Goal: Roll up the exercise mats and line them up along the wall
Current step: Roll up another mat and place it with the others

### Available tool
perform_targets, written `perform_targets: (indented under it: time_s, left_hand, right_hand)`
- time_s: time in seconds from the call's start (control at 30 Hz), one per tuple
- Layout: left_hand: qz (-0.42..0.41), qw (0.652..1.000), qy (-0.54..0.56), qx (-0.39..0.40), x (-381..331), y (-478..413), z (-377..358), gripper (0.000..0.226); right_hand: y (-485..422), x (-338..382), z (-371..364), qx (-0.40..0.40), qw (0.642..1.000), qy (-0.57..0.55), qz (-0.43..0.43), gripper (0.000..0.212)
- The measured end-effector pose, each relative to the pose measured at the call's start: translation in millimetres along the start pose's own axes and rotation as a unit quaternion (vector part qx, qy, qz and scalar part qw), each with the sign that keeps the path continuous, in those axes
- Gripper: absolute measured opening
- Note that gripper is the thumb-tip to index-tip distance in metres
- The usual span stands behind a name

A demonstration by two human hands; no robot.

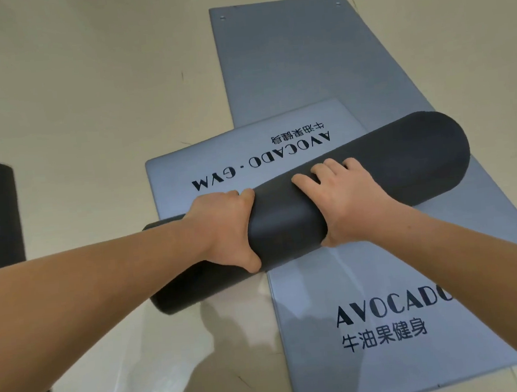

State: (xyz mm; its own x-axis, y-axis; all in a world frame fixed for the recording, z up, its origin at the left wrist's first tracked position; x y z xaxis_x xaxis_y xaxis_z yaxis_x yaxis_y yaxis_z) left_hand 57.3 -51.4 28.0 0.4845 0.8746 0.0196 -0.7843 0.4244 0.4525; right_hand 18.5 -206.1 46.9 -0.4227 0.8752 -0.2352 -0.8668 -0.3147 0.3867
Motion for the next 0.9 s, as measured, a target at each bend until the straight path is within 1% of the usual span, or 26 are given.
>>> perform_targets:
  time_s: [0.07,0.17,0.23,0.27,0.33,0.37,0.47,0.5,0.53,0.57,0.63,0.7,0.73,0.77,0.8,0.87,0.9]
  left_hand:
    - [-0.015,0.998,0.037,0.043,-7,14,-4,0.081]
    - [-0.030,0.984,0.097,0.148,-14,30,-15,0.076]
    - [-0.029,0.968,0.141,0.206,-12,31,-23,0.075]
    - [-0.025,0.959,0.164,0.228,-8,28,-27,0.075]
    - [-0.007,0.946,0.207,0.250,5,18,-30,0.080]
    - [0.005,0.945,0.218,0.245,14,12,-27,0.089]
    - [0.024,0.954,0.227,0.195,40,-1,-13,0.139]
    - [0.024,0.960,0.219,0.174,45,-2,-5,0.145]
    - [0.023,0.970,0.192,0.145,47,-1,4,0.141]
    - [0.024,0.982,0.149,0.112,49,3,13,0.131]
    - [0.029,0.998,0.047,0.029,49,13,31,0.103]
    - [0.014,0.999,-0.013,-0.048,37,28,43,0.070]
    - [0.001,0.997,-0.026,-0.070,28,36,41,0.061]
    - [-0.007,0.996,-0.032,-0.078,20,43,33,0.062]
    - [-0.007,0.997,-0.034,-0.070,14,50,20,0.073]
    - [0.014,0.998,-0.048,-0.044,12,56,-7,0.117]
    - [0.023,0.997,-0.055,-0.042,16,54,-18,0.134]
  right_hand:
    - [14,1,1,0.057,0.998,-0.019,0.023,0.118]
    - [35,6,7,0.152,0.983,-0.098,0.037,0.122]
    - [46,12,10,0.184,0.970,-0.154,0.030,0.124]
    - [50,16,12,0.193,0.967,-0.162,0.026,0.126]
    - [52,24,15,0.191,0.972,-0.135,0.010,0.133]
    - [51,29,17,0.186,0.976,-0.113,-0.004,0.137]
    - [39,39,14,0.174,0.982,-0.062,-0.043,0.148]
    - [33,41,14,0.170,0.984,-0.043,-0.043,0.150]
    - [28,41,15,0.164,0.985,-0.032,-0.037,0.149]
    - [22,40,16,0.157,0.987,-0.034,-0.030,0.147]
    - [10,31,23,0.154,0.986,-0.057,-0.009,0.142]
    - [2,17,33,0.152,0.984,-0.094,-0.001,0.139]
    - [-2,10,38,0.150,0.982,-0.118,-0.005,0.140]
    - [-5,4,41,0.152,0.978,-0.144,-0.010,0.140]
    - [-9,1,42,0.155,0.973,-0.168,-0.016,0.139]
    - [-17,-2,46,0.143,0.970,-0.193,-0.029,0.136]
    - [-20,0,52,0.124,0.974,-0.188,-0.034,0.133]
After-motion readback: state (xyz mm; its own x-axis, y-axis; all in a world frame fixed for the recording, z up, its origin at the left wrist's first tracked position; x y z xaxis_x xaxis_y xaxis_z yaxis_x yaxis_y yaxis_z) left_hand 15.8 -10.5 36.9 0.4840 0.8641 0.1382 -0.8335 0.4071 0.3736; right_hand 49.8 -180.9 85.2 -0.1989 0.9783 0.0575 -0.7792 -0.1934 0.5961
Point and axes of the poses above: each hand's wrist, its own y-axis away from the middle knuckle, its own z-axis out of the back of the hand, x = y × z, the point moved 8 cm from there along -y, towards the middle knuckle, and after that the axes turned 12 degrees about z, right-handed, at the moved point
